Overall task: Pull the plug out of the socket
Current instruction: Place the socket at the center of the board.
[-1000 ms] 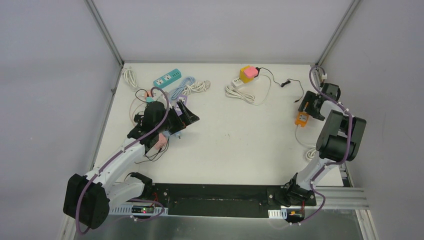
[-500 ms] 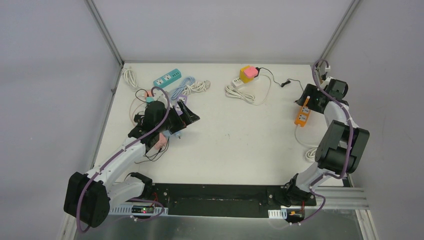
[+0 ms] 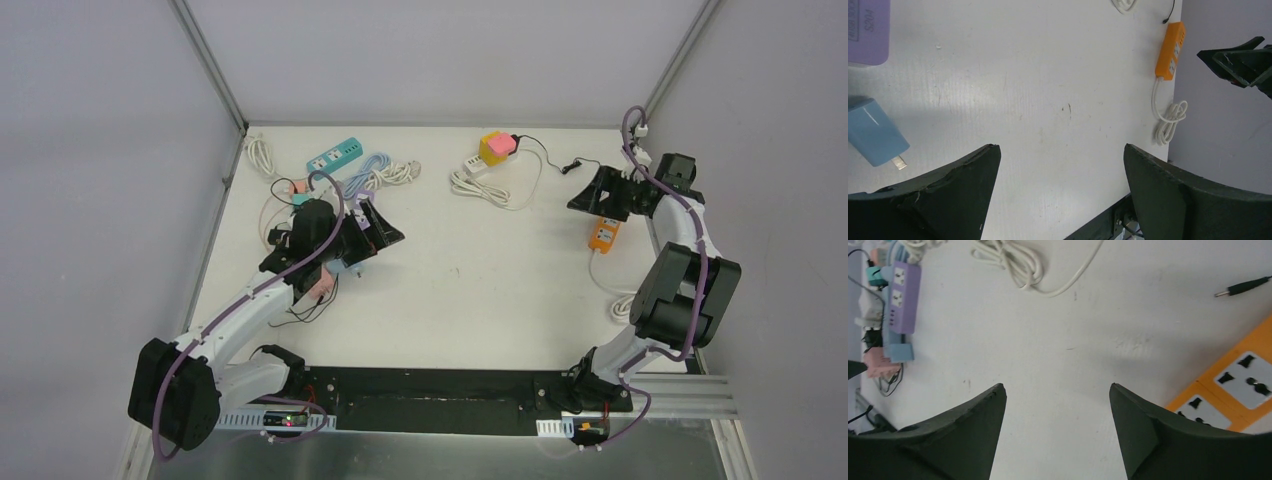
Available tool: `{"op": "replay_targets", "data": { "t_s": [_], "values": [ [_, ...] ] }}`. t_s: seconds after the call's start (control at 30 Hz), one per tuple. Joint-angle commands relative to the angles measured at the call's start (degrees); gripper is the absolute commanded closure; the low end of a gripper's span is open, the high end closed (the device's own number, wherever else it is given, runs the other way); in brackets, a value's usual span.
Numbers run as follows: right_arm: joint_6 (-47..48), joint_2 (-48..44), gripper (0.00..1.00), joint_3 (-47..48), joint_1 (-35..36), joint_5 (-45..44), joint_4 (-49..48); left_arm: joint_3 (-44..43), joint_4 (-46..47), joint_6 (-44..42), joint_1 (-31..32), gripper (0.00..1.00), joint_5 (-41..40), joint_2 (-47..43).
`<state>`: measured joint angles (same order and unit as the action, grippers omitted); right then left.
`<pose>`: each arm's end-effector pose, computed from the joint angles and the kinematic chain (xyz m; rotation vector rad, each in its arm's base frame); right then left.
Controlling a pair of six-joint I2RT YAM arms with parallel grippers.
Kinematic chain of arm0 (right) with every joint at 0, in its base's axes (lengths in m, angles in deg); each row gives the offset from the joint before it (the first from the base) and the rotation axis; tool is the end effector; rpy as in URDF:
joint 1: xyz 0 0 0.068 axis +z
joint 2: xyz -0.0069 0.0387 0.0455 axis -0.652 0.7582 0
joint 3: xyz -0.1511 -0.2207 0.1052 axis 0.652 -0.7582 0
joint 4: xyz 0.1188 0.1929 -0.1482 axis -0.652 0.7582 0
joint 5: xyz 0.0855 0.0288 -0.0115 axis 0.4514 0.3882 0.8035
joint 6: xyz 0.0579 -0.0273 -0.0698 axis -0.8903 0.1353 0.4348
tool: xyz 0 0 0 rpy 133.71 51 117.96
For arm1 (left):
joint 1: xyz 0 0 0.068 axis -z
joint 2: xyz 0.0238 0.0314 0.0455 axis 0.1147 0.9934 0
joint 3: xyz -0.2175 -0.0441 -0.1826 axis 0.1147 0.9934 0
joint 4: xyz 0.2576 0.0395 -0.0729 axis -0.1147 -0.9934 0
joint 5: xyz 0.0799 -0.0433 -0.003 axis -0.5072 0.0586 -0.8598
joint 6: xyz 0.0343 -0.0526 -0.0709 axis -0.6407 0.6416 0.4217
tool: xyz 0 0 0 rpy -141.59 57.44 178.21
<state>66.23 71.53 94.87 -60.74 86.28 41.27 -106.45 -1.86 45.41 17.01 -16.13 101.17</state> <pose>0.3715 -0.0733 0.2304 -0.0691 2.2970 0.6900 0.2431 -0.1353 0.2352 -0.2653 2.1936 -1.0736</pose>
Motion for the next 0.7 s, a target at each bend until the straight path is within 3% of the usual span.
{"op": "replay_targets", "data": {
  "t_s": [0.0, 0.2, 0.33, 0.53, 0.67],
  "values": [
    [3.71, -1.35, 0.21, 1.75, -0.25, 11.16, 5.85, -3.28, 3.05, -1.47, 1.63, 0.04, 1.06, 1.05],
    [5.08, -2.29, 0.21, -0.71, -0.25, 16.56, 7.6, -5.69, 3.04, -3.3, 4.39, 0.04, 0.22, 4.11],
    [4.77, -4.62, 0.22, -5.15, -0.25, 19.72, 5.52, -10.55, 1.83, -9.25, 8.56, 0.03, -3.68, 9.06],
    [3.87, -9.83, 0.21, -13.06, -0.25, 23.41, -0.15, -28.38, -10.43, -22.32, 10.95, 0.03, -4.91, 24.21],
    [4.31, -10.98, 0.21, -14.45, -0.2, 24.45, -0.48, -42.72, -17.91, -26.55, 11.3, 0.03, -5.31, 35.48]
  ]
}}
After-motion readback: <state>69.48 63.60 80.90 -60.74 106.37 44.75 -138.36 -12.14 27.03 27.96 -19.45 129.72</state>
